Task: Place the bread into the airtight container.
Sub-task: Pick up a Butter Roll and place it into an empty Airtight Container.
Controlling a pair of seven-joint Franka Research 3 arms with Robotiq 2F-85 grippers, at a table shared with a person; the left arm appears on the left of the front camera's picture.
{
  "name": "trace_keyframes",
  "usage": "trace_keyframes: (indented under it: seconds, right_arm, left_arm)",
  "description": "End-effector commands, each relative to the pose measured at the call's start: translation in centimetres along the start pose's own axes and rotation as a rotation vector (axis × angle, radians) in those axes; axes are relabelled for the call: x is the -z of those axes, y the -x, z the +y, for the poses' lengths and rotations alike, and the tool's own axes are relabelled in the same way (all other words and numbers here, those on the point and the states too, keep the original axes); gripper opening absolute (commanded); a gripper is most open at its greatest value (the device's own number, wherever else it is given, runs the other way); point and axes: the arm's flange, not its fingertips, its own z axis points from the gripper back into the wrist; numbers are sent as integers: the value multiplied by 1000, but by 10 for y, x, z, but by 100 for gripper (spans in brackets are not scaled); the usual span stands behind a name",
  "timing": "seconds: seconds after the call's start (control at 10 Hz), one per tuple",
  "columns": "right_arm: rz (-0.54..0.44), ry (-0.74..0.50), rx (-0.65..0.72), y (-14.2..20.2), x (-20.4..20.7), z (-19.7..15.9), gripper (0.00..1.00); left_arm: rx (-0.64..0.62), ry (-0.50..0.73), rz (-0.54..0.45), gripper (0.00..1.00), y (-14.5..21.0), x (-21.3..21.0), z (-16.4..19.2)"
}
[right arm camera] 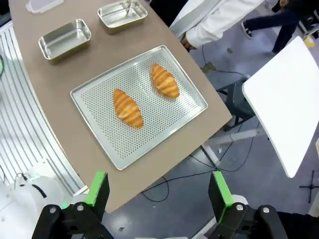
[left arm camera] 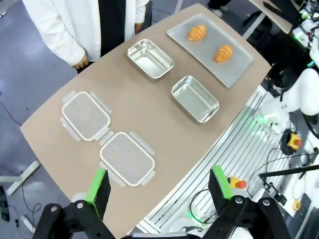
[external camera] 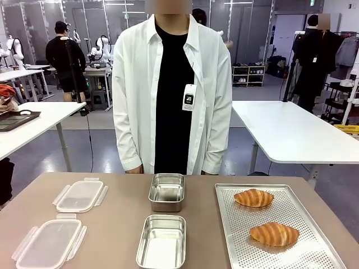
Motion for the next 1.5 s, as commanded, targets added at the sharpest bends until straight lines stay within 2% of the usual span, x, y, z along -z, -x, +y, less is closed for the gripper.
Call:
trace_keyframes:
  seconds: [0.0,0.1,0.2,0.7,0.8,0.9,1.1,1.4]
  right_arm:
    - [1,-4,9,1,-2,-2,100]
    - [13,-2,78,-4,5,-3,100]
    - [-5,6,11,5,-6,-2,100]
    - [3,5,26,4,-4,-4,100]
    - [26,-8,-95,-13,4,2,100]
    - [60,-23,-297,-28,18,17,100]
    - [179,-21,-524,-58,63,33,100]
    - [294,-60,-687,-77,139,61,100]
  left_arm:
    - [13,40,-11,100,6,4,-4]
    - [24,78,1,100,7,12,-3]
    - [-5,2,-8,100,4,-4,0]
    - [-5,2,-8,100,4,-4,0]
    - [-5,2,-8,100,4,-4,0]
    - [-5,2,-8,100,4,-4,0]
    - [-5,2,-8,100,4,-4,0]
    - [-5,2,-8,100,4,-4,0]
